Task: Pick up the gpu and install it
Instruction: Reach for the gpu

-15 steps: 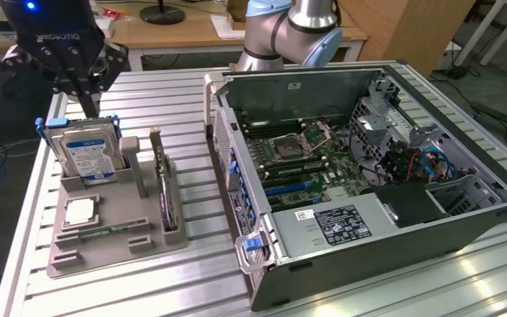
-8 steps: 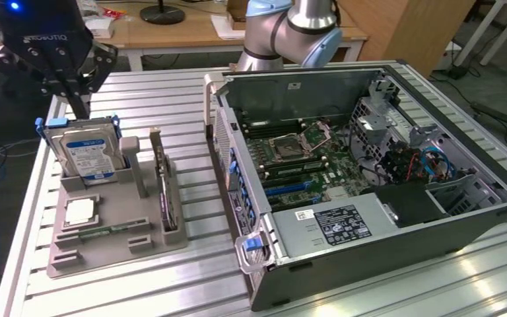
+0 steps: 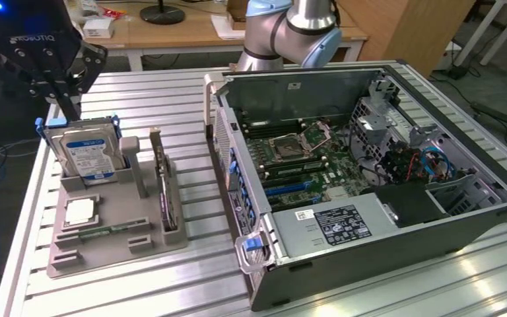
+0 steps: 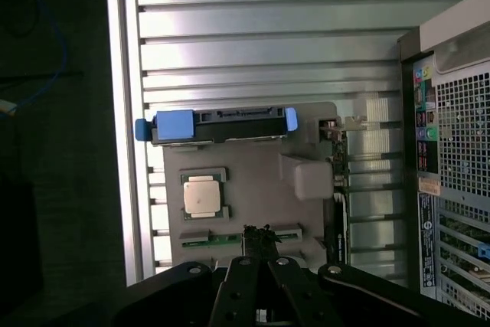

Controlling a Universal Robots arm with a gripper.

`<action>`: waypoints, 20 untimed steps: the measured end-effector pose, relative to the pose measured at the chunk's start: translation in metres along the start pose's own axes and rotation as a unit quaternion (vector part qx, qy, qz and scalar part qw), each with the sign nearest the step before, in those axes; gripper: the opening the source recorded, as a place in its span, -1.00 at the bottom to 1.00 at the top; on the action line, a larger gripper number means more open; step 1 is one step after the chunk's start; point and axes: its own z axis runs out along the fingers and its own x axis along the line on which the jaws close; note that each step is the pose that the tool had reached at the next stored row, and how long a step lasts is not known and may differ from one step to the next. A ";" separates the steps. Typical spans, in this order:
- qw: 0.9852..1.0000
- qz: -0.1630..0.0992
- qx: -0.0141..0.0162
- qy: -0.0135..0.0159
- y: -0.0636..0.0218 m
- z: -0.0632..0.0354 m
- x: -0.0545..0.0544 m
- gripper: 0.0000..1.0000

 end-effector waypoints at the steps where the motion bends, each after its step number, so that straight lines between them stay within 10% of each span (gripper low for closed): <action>1: 1.000 0.000 0.000 0.000 0.0000 0.0000 0.000 -0.80; 20: 1.000 0.000 0.000 0.000 0.0022 0.0025 -0.031 -0.80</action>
